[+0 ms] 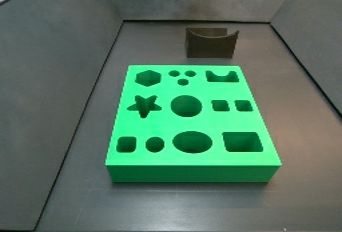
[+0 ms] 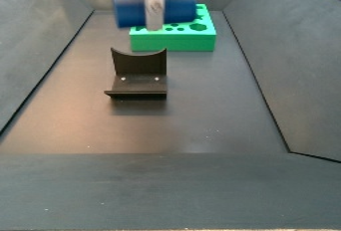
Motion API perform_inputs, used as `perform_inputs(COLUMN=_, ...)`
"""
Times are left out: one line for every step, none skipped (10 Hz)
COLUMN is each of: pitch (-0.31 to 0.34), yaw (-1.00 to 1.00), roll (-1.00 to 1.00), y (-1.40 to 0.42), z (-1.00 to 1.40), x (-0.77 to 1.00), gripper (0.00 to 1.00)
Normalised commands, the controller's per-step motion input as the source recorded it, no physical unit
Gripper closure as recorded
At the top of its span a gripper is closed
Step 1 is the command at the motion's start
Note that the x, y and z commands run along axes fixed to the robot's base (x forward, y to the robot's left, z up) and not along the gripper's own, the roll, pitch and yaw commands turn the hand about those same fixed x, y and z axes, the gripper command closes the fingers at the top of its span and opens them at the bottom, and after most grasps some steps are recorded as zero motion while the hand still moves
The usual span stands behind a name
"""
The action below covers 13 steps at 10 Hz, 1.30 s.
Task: Pick up the oval object. Move up. Place the oval object on the fixture. Regrasp the oval object. Move to above the board. Insert the oval object.
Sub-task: Place the oval object on the fixture.
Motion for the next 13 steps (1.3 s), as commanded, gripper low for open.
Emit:
perform_inputs(pitch=-0.001, yaw=1.00, roll=-0.02, y=-0.71, z=0.19, x=0.29, gripper=1.00)
perform_inputs(pitch=0.002, yaw=1.00, roll=-0.02, y=-0.54, z=0.14, x=0.21, gripper=1.00)
perform_inputs(pitch=0.008, yaw=1.00, roll=-0.01, y=-0.16, z=0.08, x=0.08, gripper=1.00)
perform_inputs(pitch=0.012, yaw=1.00, roll=-0.02, y=-0.02, z=0.05, x=0.03, gripper=1.00)
perform_inputs(pitch=0.014, yaw=1.00, roll=-0.02, y=-0.02, z=0.04, x=0.02, gripper=1.00)
perform_inputs(pitch=0.016, yaw=1.00, roll=-0.02, y=-0.02, z=0.04, x=0.01, gripper=1.00)
perform_inputs(pitch=0.017, yaw=1.00, roll=-0.02, y=-0.02, z=0.03, x=0.01, gripper=1.00)
perform_inputs(pitch=0.020, yaw=1.00, roll=-0.02, y=-0.02, z=0.03, x=0.01, gripper=1.00)
perform_inputs(pitch=0.022, yaw=1.00, roll=-0.03, y=-0.01, z=0.03, x=0.01, gripper=1.00)
perform_inputs(pitch=0.024, yaw=1.00, roll=-0.03, y=-0.01, z=0.03, x=0.01, gripper=1.00)
perform_inputs(pitch=0.029, yaw=1.00, roll=-0.03, y=-0.01, z=0.03, x=0.01, gripper=1.00)
perform_inputs(pitch=0.173, yaw=0.86, roll=-1.00, y=-0.23, z=-0.41, x=0.20, gripper=1.00)
perform_inputs(pitch=0.175, yaw=0.74, roll=-1.00, y=-0.21, z=-0.40, x=0.19, gripper=1.00)
